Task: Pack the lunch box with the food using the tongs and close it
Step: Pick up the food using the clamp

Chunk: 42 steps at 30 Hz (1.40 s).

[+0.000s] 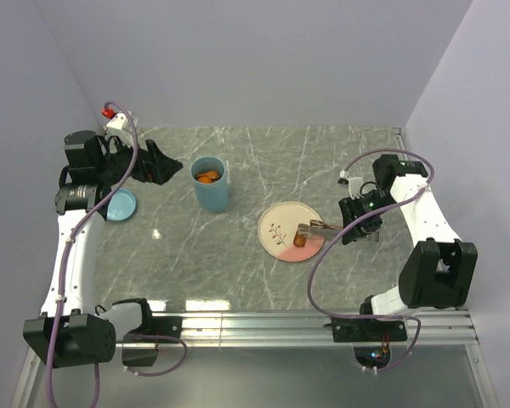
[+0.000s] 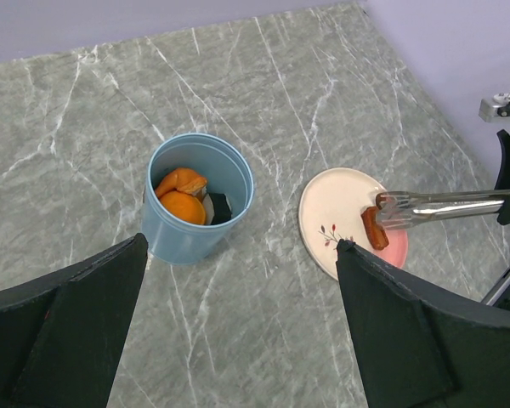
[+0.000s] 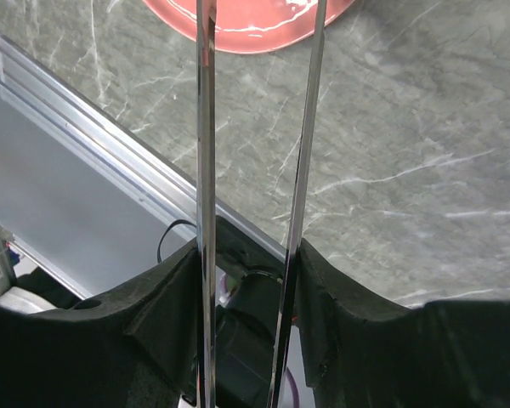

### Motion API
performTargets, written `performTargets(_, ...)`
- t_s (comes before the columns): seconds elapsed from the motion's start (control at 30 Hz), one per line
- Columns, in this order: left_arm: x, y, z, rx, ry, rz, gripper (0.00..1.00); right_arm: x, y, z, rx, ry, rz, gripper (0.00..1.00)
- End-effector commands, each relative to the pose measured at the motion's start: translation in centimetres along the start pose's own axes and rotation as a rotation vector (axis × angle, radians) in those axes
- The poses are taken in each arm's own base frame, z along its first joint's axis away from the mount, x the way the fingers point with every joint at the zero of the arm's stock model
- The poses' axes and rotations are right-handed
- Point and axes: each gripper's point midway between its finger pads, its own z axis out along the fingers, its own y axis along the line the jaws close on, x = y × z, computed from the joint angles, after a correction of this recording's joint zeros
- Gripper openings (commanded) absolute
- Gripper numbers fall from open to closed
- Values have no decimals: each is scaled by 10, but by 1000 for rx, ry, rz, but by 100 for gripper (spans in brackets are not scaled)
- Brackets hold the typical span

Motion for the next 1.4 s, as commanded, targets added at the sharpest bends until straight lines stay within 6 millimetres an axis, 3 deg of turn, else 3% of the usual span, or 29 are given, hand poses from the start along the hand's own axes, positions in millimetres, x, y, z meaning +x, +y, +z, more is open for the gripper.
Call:
performTargets(0.0, -15, -5, -5, 4, -43, 57, 99, 17, 15, -3, -56, 58, 49, 51)
performTargets(0.4, -14, -1, -3, -4, -35, 60, 99, -8, 19, -1, -83, 54, -8, 51)
performTargets(0.6, -13, 0, -2, -6, -31, 56, 99, -12, 34, 7, -55, 101, -136, 51)
performTargets(0.77, -13, 0, -2, -5, -29, 58, 99, -12, 36, 11, 0, 131, -208, 51)
performTargets(1.07, -10, 0, -2, -7, -24, 61, 99, -5, 19, 10, 170, 155, -344, 51)
performTargets(1.37, -11, 0, -2, -3, -28, 53, 99, -1, 32, 14, 207, 143, -445, 51)
